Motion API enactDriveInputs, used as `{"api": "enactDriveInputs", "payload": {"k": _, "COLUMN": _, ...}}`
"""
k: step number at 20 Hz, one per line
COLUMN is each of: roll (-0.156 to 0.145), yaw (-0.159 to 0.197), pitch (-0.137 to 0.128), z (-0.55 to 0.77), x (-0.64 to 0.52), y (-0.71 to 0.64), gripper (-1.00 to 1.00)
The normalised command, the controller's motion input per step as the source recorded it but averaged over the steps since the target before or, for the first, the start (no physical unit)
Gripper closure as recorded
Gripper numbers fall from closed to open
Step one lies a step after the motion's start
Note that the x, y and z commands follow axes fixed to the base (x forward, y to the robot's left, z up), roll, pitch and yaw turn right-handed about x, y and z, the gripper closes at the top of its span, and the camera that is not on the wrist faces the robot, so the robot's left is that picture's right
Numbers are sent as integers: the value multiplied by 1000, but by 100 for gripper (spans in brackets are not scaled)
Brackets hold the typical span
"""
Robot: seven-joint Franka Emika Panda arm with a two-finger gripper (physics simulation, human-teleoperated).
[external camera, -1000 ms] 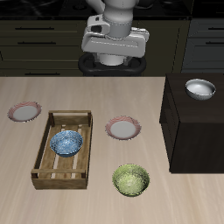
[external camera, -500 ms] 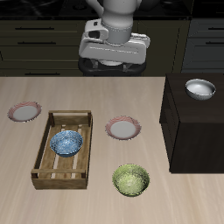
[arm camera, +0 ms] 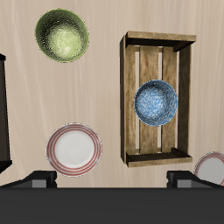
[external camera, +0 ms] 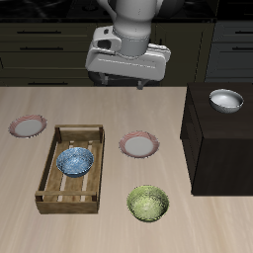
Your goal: Stack the green bowl on the blue bowl
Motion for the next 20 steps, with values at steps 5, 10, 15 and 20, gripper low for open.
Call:
{"api": "enactDriveInputs", "payload": {"k": 5, "roll": 1, "yaw": 4, "pitch": 11, "z": 11, "x": 419, "y": 7, "gripper": -100}}
{"api": "enactDriveInputs", "payload": {"k": 10, "roll": 27, "yaw": -6, "pitch": 27, "z": -37, "x": 293, "y": 1, "gripper": -100}}
{"api": "enactDriveInputs", "payload": {"k": 15, "roll": 14, "yaw": 20, "pitch": 5, "z": -12, "x": 437, "y": 1, "gripper": -100}}
{"api": "enactDriveInputs", "payload": {"k": 20, "roll": 6, "yaw": 15, "pitch": 11, "z": -52, "x": 375, "y": 9, "gripper": -100}}
